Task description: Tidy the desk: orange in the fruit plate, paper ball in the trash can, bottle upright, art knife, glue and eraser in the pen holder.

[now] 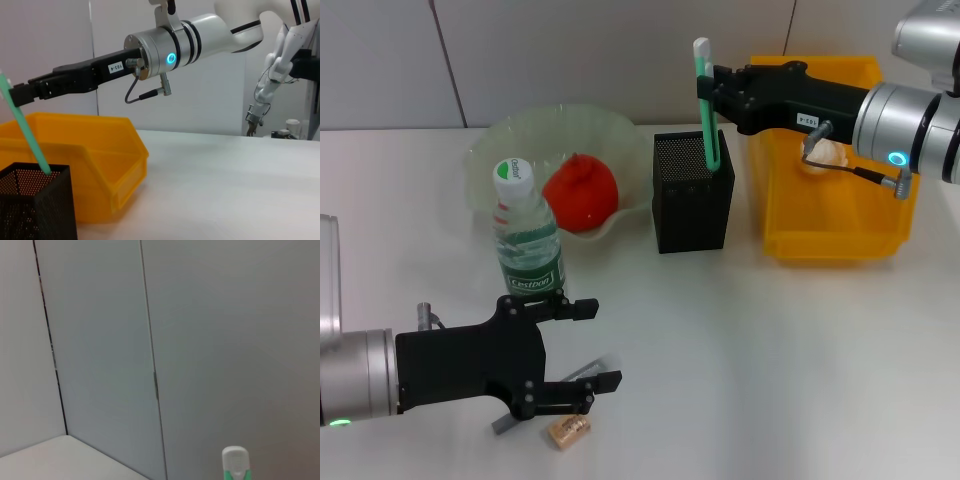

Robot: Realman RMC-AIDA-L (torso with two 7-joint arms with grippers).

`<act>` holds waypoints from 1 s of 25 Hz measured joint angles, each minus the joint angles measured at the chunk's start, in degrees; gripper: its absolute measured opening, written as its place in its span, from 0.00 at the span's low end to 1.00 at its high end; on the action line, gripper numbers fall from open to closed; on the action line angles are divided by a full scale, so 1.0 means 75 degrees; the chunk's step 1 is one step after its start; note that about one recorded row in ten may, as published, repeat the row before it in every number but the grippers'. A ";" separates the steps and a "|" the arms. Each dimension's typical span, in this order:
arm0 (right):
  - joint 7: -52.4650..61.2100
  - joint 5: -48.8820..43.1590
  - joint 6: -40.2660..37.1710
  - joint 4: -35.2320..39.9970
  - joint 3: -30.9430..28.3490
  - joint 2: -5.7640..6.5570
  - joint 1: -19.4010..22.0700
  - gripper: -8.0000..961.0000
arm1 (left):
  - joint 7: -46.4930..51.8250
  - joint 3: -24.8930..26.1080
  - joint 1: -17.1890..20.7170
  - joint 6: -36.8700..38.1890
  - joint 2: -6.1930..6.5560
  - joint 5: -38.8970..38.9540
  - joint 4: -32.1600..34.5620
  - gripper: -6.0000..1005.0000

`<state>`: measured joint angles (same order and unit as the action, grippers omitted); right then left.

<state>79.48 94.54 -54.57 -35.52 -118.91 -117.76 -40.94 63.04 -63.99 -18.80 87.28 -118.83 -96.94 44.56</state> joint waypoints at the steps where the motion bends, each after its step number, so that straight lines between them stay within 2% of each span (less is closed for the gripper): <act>1: -0.0002 0.0003 0.0009 0.0065 -0.0003 0.0002 -0.0033 0.19 | -0.0001 0.0000 -0.0001 0.0001 0.0000 0.0000 0.0000 0.80; 24: 0.0053 -0.0061 0.0116 0.0102 0.0182 0.0010 -0.0055 0.21 | -0.0003 0.0001 0.0029 0.0040 -0.0011 0.0001 0.0000 0.80; 25: 0.0054 -0.0062 0.0121 0.0098 0.0183 0.0010 -0.0050 0.25 | -0.0003 0.0001 0.0032 0.0041 -0.0012 0.0008 0.0000 0.80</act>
<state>79.88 94.08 -53.66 -34.78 -117.54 -117.68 -41.32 63.01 -63.98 -18.56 87.59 -118.92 -96.88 44.56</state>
